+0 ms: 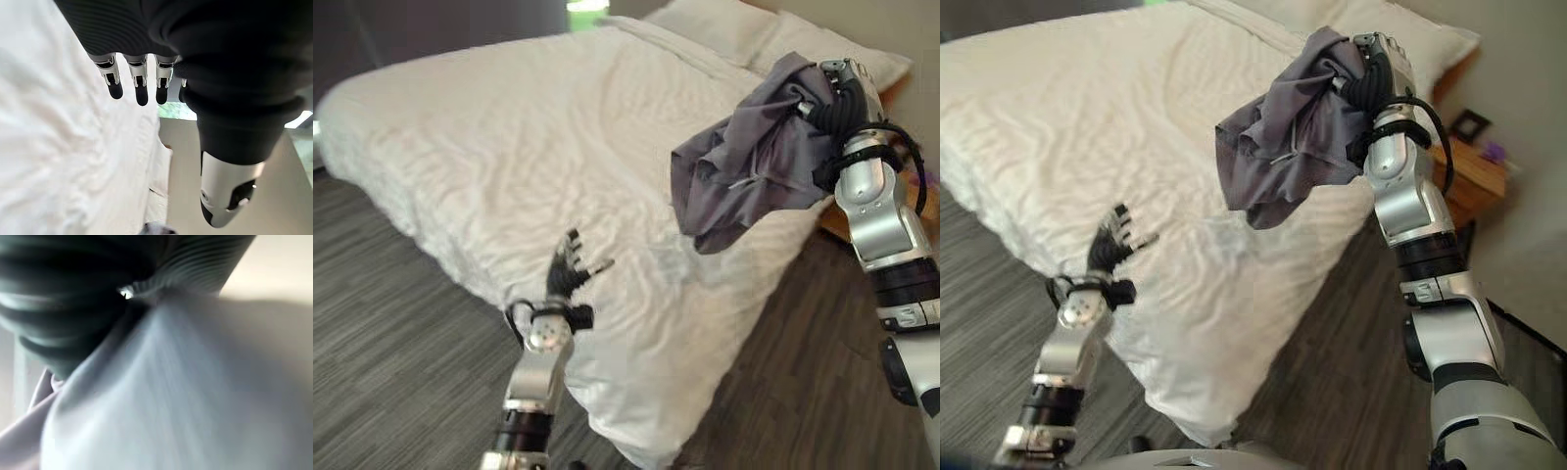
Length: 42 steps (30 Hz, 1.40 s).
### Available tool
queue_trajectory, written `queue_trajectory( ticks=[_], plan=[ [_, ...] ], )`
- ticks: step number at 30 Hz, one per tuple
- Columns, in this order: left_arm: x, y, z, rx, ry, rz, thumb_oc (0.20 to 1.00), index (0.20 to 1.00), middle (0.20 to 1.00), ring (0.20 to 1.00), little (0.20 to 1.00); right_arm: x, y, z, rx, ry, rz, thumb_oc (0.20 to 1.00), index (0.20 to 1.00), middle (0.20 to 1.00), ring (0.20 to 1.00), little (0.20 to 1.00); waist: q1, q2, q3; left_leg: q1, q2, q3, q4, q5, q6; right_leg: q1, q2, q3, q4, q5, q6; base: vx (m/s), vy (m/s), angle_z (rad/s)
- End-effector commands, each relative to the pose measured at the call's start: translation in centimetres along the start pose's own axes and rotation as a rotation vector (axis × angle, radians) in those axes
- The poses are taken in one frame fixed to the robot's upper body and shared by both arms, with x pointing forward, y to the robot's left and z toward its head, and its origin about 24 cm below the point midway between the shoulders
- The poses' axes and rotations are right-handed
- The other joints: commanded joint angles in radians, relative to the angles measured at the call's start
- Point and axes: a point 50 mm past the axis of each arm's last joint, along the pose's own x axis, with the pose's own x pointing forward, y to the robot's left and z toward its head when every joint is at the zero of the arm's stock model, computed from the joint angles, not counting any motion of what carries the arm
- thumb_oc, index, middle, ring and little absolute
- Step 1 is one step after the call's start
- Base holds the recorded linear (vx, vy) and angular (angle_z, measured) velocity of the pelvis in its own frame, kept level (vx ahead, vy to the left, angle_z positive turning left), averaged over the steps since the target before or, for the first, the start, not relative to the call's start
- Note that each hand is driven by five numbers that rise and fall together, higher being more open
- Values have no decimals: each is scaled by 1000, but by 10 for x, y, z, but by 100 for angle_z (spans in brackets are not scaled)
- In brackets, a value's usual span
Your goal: Pick up bed clothes into laundry basket.
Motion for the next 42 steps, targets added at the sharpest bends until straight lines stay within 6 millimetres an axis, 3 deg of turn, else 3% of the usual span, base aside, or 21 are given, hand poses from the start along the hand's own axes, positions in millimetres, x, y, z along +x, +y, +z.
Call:
queue_trajectory(
  ticks=[1, 4, 6, 7, 8, 9, 11, 14, 17, 18, 19, 21, 22, 23, 24, 31, 34, 36, 38, 40, 42],
  plan=[
    [11, 2, 45, 24, -198, -11, 1000, 1000, 1000, 1000, 1000, 27, -69, 33, -7, -101, -181, 200, 200, 200, 200, 200, -6, 9, -73, 19, 103, 50, 11, 67, -83, 110, -128, 25, -33, 41, 49, -234, -82, -152],
    [15, 10, 68, 25, -285, 17, 1000, 1000, 1000, 1000, 1000, 32, -72, 48, -3, -145, -173, 200, 200, 200, 200, 200, -5, 24, -89, 39, 118, 130, 11, 85, -93, 162, -170, -42, -27, 54, 61, -186, -100, -124],
    [18, 20, 107, 33, -424, 25, 1000, 1000, 1000, 1000, 1000, 37, -75, 63, -12, -201, -173, 200, 200, 200, 200, 200, -9, 44, -111, 83, 143, 242, 11, 102, -129, 225, -217, -172, -41, 87, 98, -277, -182, -193],
    [5, 93, 158, 121, -540, 40, 1000, 1000, 1000, 1000, 1000, 37, -99, 62, -78, -210, -202, 200, 200, 200, 200, 200, 27, 61, -115, 92, 151, 277, 11, 117, -143, 242, -239, -250, -46, 110, 110, -328, -196, -144],
    [-18, 87, 134, 3, -541, 63, 1000, 1000, 1000, 1000, 1000, 28, -112, 70, -50, -276, -262, 200, 200, 200, 200, 200, 32, 61, -112, 105, 170, 346, 11, 137, -155, 265, -266, -382, -31, 131, 120, -353, -261, -172],
    [-33, 72, 136, 3, -578, 0, 1000, 1000, 1000, 1000, 1000, 26, -108, 73, -74, -292, -242, 200, 200, 200, 200, 200, 42, 64, -121, 116, 182, 387, 11, 149, -165, 276, -280, -479, -10, 138, 120, -253, -249, -196],
    [-46, 67, 131, -35, -590, -9, 1000, 1000, 1000, 1000, 1000, 29, -113, 80, -85, -297, -247, 200, 200, 200, 200, 200, 57, 68, -128, 122, 201, 413, 11, 174, -186, 281, -243, -501, -16, 95, 104, -207, -395, -128],
    [-49, 61, 113, -97, -554, 2, 1000, 1000, 1000, 1000, 1000, 21, -112, 93, -33, -360, -230, 200, 200, 200, 200, 200, 16, 93, -131, 137, 241, 434, 14, 217, -211, 253, -164, -403, -86, 47, 88, -102, -502, -42],
    [-45, 49, 104, -146, -531, -8, 1000, 1000, 1000, 1000, 1000, 13, -113, 96, -31, -385, -241, 200, 200, 200, 200, 200, -14, 115, -130, 188, 230, 443, 28, 250, -219, 220, -112, -305, -100, 7, 59, 37, -302, -90],
    [-42, 42, 96, -179, -501, -7, 1000, 1000, 1000, 1000, 1000, 14, -109, 95, -12, -377, -227, 200, 200, 200, 200, 200, 4, 121, -117, 178, 211, 336, 39, 273, -213, 210, -107, -249, -100, -7, 57, 159, -159, -164],
    [-38, 33, 89, -217, -480, -25, 1000, 1000, 1000, 1000, 1000, 13, -100, 98, 5, -394, -203, 200, 200, 200, 200, 200, 38, 122, -109, 140, 184, 171, 40, 238, -194, 198, -104, -197, -100, -27, 53, 164, -159, -209],
    [-36, 29, 78, -241, -452, -33, 1000, 1000, 1000, 1000, 1000, 13, -83, 98, 31, -397, -165, 200, 200, 200, 200, 200, 90, 112, -94, 71, 74, -138, 27, 107, -115, 175, -76, -78, -100, -39, 19, 177, -169, -246],
    [-36, 28, 78, -241, -452, -33, 1000, 1000, 1000, 1000, 1000, 13, -83, 98, 31, -397, -165, 200, 200, 200, 200, 200, 90, 110, -97, 65, 70, -138, 30, 106, -111, 171, -80, -78, -100, -36, 20, 284, -266, -204],
    [-36, 20, 67, -256, -422, -49, 1000, 1000, 1000, 1000, 1000, 9, -71, 99, 50, -408, -154, 200, 200, 200, 200, 200, 109, 110, -85, 47, -25, -302, 26, 33, -79, 163, -25, 73, -100, -38, -16, 283, -240, -155],
    [-35, 15, 64, -251, -415, -62, 1000, 1000, 1000, 1000, 1000, 6, -67, 97, 58, -411, -150, 200, 200, 200, 200, 200, 114, 110, -84, 37, -59, -343, 27, 21, -68, 157, 0, 148, -100, -33, -33, 423, -298, -66],
    [-33, -26, 49, -256, -355, -184, 1000, 1000, 1000, 1000, 1000, -14, -52, 85, 91, -421, -90, 200, 200, 200, 200, 200, 166, 116, -48, -249, -159, -435, 11, 118, -66, 255, 108, 400, -100, -127, -86, 359, -108, -179],
    [-36, -43, 38, -281, -304, -228, 1000, 1000, 1000, 1000, 1000, -20, -53, 71, 62, -383, -77, 200, 200, 200, 200, 200, 165, 115, -59, -211, -125, -324, 11, 115, -43, 343, 124, 445, -100, -186, -77, 527, 8, -172],
    [-37, -51, 34, -305, -278, -242, 1000, 1000, 1000, 1000, 1000, -23, -50, 64, 80, -359, -75, 200, 200, 200, 200, 200, 157, 96, -68, -169, -142, -308, 11, 120, -6, 398, 101, 449, -100, -195, -31, 522, 93, -71],
    [-42, -65, 27, -337, -236, -303, 1000, 1000, 1000, 1000, 1000, -29, -52, 54, 60, -332, -76, 200, 200, 200, 200, 200, 153, 75, -74, -127, -124, -265, 11, 106, -25, 385, 85, 402, 58, -219, 48, 442, -7, -58],
    [-40, -73, 25, -331, -225, -331, 1000, 1000, 1000, 1000, 1000, -26, -49, 58, 52, -352, -72, 200, 200, 200, 200, 200, 142, 72, -73, -112, -90, -245, 11, 96, -40, 251, 67, 366, 266, -172, 143, 283, -88, -39],
    [-35, -74, 30, -314, -244, -348, 1000, 1000, 1000, 1000, 1000, -21, -46, 63, 59, -358, -76, 200, 200, 200, 200, 200, 134, 87, -68, -107, -39, -225, 11, 81, -50, 81, 52, 321, 387, -173, 159, 132, -110, -64]
  ],
)
